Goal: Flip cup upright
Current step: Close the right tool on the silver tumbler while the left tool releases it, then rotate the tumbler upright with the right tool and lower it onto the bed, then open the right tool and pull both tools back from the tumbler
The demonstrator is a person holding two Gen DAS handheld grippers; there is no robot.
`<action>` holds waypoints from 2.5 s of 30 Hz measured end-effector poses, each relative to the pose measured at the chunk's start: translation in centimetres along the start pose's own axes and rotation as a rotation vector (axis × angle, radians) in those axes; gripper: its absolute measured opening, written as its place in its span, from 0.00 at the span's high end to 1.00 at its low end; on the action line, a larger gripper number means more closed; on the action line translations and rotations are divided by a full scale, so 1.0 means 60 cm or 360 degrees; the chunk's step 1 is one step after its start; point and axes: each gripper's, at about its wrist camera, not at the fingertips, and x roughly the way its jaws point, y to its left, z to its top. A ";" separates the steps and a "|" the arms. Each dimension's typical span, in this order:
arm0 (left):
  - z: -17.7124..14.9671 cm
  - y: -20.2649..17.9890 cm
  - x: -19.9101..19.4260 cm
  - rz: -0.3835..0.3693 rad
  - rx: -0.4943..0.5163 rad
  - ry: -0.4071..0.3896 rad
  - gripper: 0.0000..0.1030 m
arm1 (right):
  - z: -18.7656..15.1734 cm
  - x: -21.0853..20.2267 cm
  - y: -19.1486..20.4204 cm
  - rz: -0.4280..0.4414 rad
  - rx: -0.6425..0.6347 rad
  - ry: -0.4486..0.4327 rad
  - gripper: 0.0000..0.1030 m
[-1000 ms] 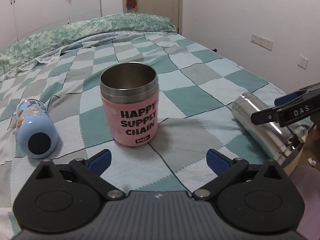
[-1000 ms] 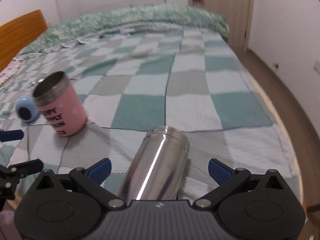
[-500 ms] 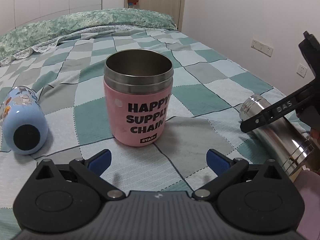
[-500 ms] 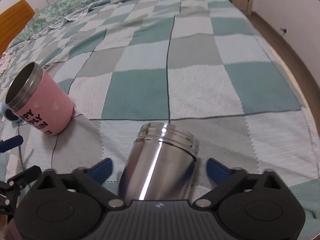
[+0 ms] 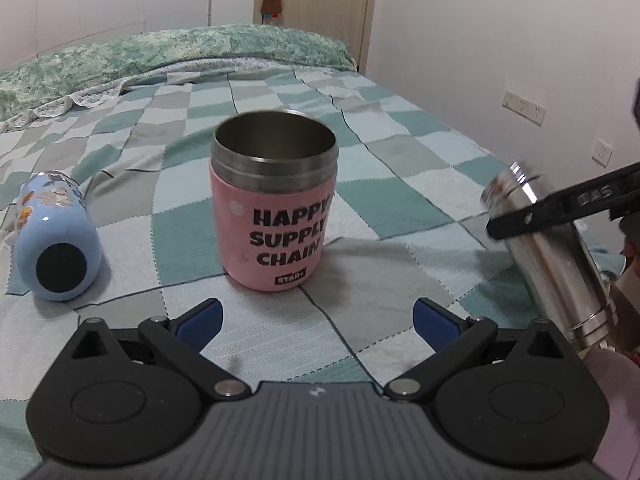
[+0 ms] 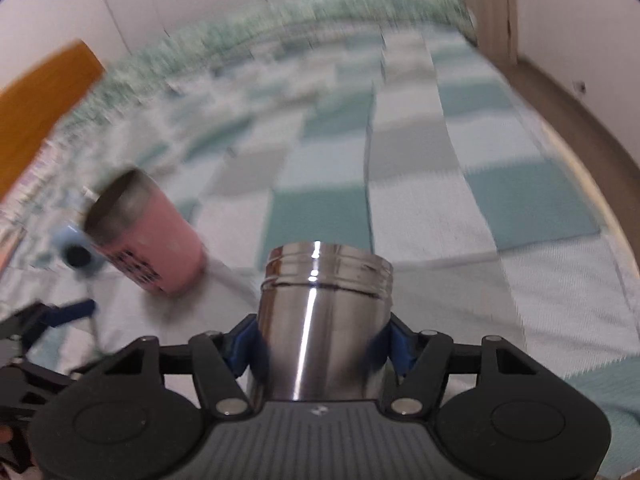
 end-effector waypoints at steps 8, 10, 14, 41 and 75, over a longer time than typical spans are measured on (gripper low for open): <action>0.017 0.005 -0.031 0.0029 -0.0049 -0.0111 0.00 | -0.004 -0.052 0.058 -0.0034 -0.0315 -0.0581 0.39; 0.021 0.005 -0.033 0.0042 -0.0051 -0.0130 0.00 | 0.000 -0.049 0.072 -0.0069 -0.0387 -0.0687 0.39; 0.025 0.008 -0.031 0.0073 -0.0055 -0.0150 0.00 | 0.014 -0.023 0.093 -0.0114 -0.0486 -0.0757 0.39; 0.019 0.008 -0.040 0.0148 -0.0056 -0.0184 0.00 | 0.004 0.007 0.086 -0.0026 -0.0418 -0.0719 0.05; -0.211 -0.127 -0.175 0.0539 -0.0088 -0.0942 0.00 | -0.343 -0.156 0.086 -0.0198 -0.0631 -0.1287 0.00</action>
